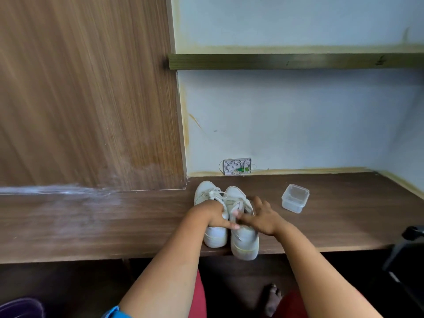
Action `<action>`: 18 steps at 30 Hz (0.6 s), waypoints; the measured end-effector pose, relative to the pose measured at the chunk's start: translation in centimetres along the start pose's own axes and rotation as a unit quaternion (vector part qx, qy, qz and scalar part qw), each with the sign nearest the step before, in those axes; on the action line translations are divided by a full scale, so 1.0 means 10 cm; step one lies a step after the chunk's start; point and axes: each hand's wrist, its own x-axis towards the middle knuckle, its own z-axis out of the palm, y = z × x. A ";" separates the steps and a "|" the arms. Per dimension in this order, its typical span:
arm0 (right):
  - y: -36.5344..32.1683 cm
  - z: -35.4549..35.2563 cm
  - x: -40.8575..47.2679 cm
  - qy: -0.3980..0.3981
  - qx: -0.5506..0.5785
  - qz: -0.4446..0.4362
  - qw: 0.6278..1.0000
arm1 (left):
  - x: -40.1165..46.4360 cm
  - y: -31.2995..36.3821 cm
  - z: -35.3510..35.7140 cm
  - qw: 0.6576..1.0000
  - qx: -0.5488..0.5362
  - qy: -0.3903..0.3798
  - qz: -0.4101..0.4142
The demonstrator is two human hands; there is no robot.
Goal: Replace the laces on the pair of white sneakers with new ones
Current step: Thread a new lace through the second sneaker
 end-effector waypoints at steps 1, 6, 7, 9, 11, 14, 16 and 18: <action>-0.01 0.02 -0.14 -0.025 -0.028 -0.002 0.999 | -0.05 0.01 -0.02 1.000 0.022 -0.002 -0.006; -0.13 0.44 -0.43 0.073 -0.269 -0.047 0.959 | -0.14 0.04 0.19 0.995 0.090 0.029 -0.025; -0.19 0.52 -0.45 0.080 -0.309 -0.035 0.947 | -0.15 0.05 0.25 0.995 0.085 0.046 -0.029; -0.31 0.57 -0.48 0.060 -0.322 0.015 0.945 | -0.18 0.07 0.33 0.995 0.076 0.062 -0.027; -0.43 0.48 -0.44 0.014 -0.329 0.045 0.943 | -0.21 0.10 0.30 0.996 0.072 0.048 -0.033; -0.58 0.27 -0.38 -0.073 -0.389 0.046 0.917 | -0.20 0.09 0.29 0.997 0.035 0.055 -0.029; -0.59 0.23 -0.33 -0.086 -0.384 0.055 0.918 | -0.22 0.06 0.33 0.997 0.007 0.069 -0.029; -0.56 0.26 -0.34 -0.069 -0.378 0.048 0.922 | -0.26 0.01 0.35 0.997 -0.002 0.078 -0.019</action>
